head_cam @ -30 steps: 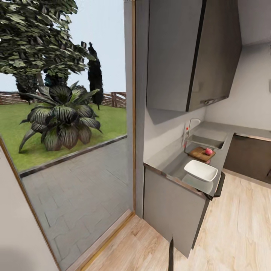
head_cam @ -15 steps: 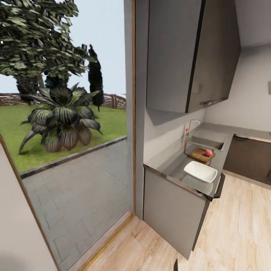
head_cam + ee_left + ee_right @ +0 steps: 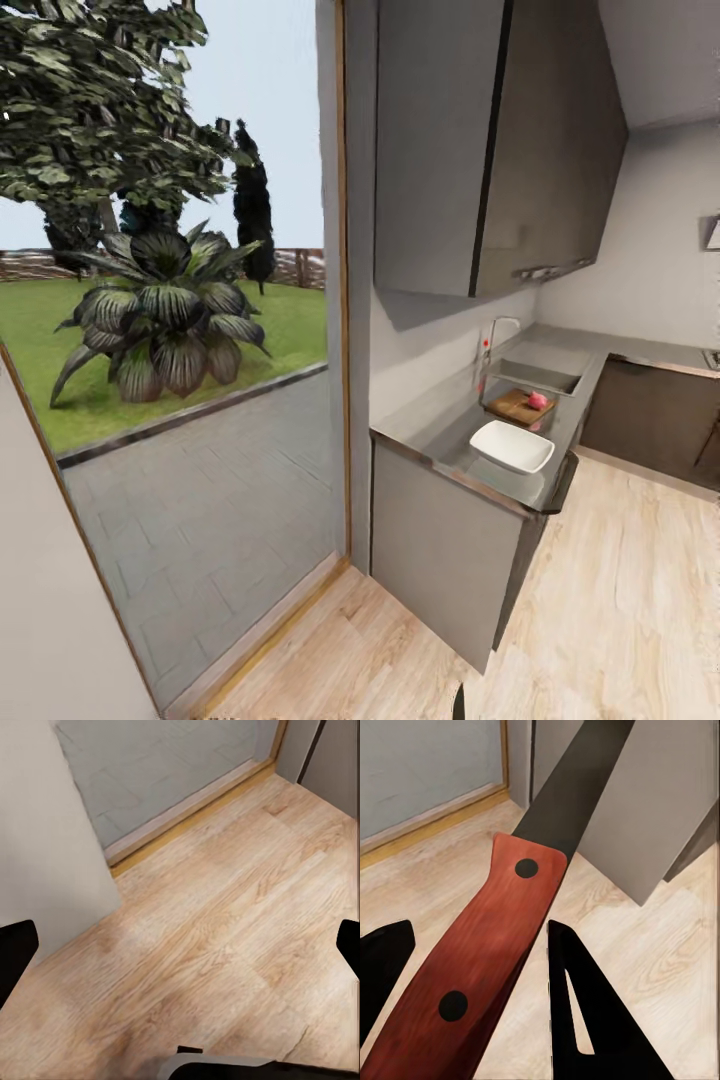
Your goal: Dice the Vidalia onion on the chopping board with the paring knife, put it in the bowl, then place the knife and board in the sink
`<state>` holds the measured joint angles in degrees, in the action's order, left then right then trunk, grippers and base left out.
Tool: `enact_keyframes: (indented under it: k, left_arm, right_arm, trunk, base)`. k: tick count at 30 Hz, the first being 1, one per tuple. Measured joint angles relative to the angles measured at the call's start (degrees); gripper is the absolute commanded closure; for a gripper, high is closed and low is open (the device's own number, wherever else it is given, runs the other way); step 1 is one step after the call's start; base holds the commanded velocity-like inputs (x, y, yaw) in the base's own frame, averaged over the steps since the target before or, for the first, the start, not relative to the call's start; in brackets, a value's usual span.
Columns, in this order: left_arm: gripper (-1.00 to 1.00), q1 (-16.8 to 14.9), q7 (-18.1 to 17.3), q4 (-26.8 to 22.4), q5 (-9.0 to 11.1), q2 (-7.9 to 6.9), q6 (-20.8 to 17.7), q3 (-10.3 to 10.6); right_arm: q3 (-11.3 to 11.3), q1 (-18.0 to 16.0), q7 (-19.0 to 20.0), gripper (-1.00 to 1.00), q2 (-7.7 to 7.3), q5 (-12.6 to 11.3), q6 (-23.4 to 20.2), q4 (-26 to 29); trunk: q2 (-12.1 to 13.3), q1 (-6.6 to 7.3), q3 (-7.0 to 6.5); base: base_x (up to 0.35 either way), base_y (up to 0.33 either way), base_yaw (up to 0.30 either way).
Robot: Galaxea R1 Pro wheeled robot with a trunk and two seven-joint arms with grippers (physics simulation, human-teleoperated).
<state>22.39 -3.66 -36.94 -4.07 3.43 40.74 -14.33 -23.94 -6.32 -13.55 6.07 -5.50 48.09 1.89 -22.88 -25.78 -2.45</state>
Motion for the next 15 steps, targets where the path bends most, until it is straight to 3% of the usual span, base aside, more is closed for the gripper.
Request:
enact_keyframes:
  k: [5,15]
  left_arm:
    - [-1.00,0.0,0.0,0.0,0.0,-0.01,0.0,0.0]
    - [-1.00,0.0,0.0,0.1,0.0,-0.01,0.0,0.0]
  right_arm:
    - [-0.1,0.0,0.0,1.00,0.10,0.0,0.0,0.0]
    - [-0.1,0.0,0.0,1.00,0.26,0.0,0.1,0.0]
  trunk:
    - [0.0,0.01,0.00]
    - [0.0,0.02,0.00]
  base:
    - [-0.189,-0.238,0.000]
    - [-0.012,-0.274,0.000]
